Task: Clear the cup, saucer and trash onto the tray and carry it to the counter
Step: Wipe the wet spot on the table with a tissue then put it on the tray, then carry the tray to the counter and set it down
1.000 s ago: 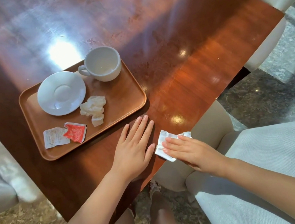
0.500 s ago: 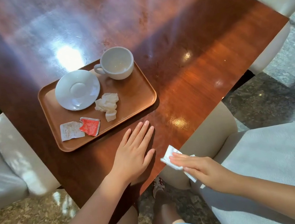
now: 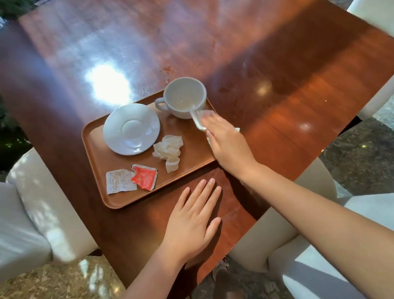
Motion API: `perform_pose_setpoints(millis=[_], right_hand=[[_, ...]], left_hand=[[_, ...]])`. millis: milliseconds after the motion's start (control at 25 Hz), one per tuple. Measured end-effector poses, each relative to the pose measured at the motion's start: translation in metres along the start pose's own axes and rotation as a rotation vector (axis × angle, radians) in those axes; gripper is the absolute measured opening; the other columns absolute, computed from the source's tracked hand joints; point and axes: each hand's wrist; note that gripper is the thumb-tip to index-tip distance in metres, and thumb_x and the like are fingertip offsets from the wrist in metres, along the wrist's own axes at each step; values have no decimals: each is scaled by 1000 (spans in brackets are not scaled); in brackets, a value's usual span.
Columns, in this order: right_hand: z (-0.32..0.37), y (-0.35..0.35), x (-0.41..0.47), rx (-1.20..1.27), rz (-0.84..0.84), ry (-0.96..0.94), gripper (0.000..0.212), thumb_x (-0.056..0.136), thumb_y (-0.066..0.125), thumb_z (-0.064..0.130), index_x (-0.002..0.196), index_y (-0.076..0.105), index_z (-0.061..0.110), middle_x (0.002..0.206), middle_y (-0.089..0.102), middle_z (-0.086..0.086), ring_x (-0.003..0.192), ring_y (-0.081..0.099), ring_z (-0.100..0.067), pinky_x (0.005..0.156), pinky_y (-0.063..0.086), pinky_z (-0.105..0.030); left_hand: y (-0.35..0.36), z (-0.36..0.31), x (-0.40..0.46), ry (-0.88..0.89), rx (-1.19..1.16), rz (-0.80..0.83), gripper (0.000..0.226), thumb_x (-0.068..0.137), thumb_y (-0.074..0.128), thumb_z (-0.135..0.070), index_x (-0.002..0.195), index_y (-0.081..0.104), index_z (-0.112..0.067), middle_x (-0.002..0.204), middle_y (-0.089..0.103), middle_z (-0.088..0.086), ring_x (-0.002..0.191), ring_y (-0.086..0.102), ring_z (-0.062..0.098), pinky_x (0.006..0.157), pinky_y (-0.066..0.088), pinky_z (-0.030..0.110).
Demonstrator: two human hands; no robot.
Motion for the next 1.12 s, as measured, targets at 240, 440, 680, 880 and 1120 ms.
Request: perform_pose_setpoints(millis=[240, 440, 680, 880, 1120], right_hand=[[-8, 26, 12, -274, 116, -51, 36, 87, 48, 11, 122, 55, 6, 131, 56, -16, 130, 42, -31, 101, 40, -46], [-17, 12, 7, -446, 38, -211, 26, 78, 60, 19, 102, 67, 10, 116, 65, -16, 116, 55, -36, 96, 44, -44], [-19, 6, 5, -488, 82, -210, 36, 82, 47, 33, 105, 67, 13, 114, 67, -11, 111, 59, -30, 99, 39, -48], [-23, -24, 10, -274, -97, 65, 36, 86, 53, 22, 119, 60, 10, 117, 64, -12, 109, 57, -32, 92, 43, -45], [-18, -38, 38, -377, 134, 227, 48, 89, 52, 26, 135, 43, 17, 129, 52, -11, 120, 47, -31, 88, 46, -44]], left_hand=[[3, 1, 0, 8, -7, -24, 61, 90, 40, -42, 146, 27, -20, 154, 25, 2, 143, 12, 15, 113, 14, 39], [4, 0, 1, -1, 1, -19, 62, 89, 41, -42, 145, 29, -20, 153, 27, 1, 143, 16, 16, 113, 14, 39], [3, -1, -1, 19, 28, -13, 61, 89, 39, -44, 145, 29, -21, 153, 29, 2, 143, 17, 17, 113, 14, 39], [-40, 19, -4, -55, -81, -157, 55, 91, 41, -38, 142, 38, -19, 151, 33, 4, 141, 24, 17, 113, 19, 37], [-83, 118, -23, -466, 51, -240, 57, 86, 36, -34, 137, 46, -11, 145, 44, 12, 136, 36, 27, 104, 35, 48]])
Point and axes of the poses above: each hand's wrist, its own x-axis towards the middle knuckle, its own y-axis out of the palm, z = x × y
